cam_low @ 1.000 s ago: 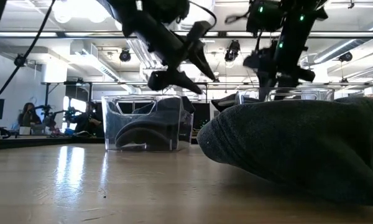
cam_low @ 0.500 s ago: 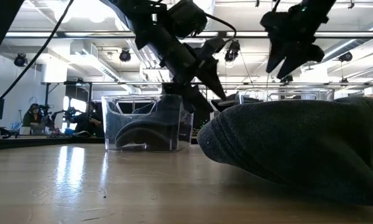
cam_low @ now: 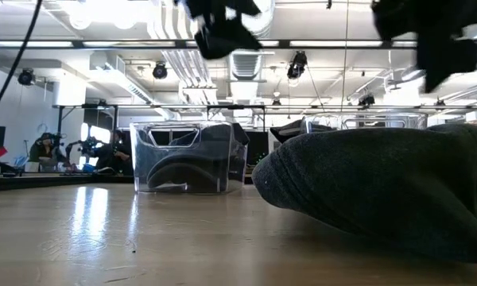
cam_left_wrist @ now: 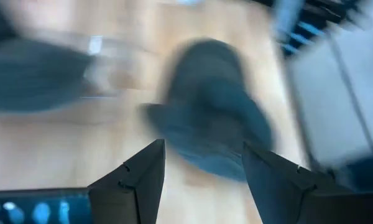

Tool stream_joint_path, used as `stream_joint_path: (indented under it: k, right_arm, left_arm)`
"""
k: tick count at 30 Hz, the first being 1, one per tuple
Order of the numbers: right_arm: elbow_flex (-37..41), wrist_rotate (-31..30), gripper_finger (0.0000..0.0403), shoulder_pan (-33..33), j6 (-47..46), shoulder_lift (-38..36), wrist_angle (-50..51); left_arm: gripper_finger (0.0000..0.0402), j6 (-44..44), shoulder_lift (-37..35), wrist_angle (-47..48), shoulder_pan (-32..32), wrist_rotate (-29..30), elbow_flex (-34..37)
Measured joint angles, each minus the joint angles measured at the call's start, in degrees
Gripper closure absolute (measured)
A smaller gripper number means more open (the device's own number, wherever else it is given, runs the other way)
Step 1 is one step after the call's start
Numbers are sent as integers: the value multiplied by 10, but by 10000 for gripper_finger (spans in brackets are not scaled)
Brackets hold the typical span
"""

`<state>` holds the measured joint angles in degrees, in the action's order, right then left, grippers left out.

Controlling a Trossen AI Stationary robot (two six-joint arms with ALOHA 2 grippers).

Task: Pick & Place hat
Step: Put the black cap into the right transparent bin

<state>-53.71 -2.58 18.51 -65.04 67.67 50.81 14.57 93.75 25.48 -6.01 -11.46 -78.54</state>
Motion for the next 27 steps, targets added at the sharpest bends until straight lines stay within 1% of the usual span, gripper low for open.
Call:
stream_joint_path:
  k: [2,4,6,9,14,18,21,24,27]
  right_arm:
    - [2,41,188,28,-51,9,-2]
    - [4,56,188,59,-93,25,0]
    - [5,63,188,86,-115,42,0]
    - [7,69,188,114,-144,74,-1]
    - [18,113,188,145,-169,134,-14]
    - [44,123,188,159,-173,166,-104]
    - [65,122,188,161,-184,177,-178]
    - [85,119,188,161,-197,180,-223]
    - [95,108,188,161,-203,178,-241]
  left_arm:
    - [195,-30,1,1,-31,-6,0]
    - [195,-65,11,1,-57,6,2]
    - [195,-84,26,-9,-75,22,3]
    - [195,-79,57,-41,-92,28,4]
    - [195,-67,110,-105,-118,32,-2]
    - [195,-67,150,-114,-132,59,-18]
    - [195,-56,175,-114,-136,67,-25]
    - [195,-27,196,-114,-140,65,-30]
    - [195,-7,213,-113,-146,62,-29]
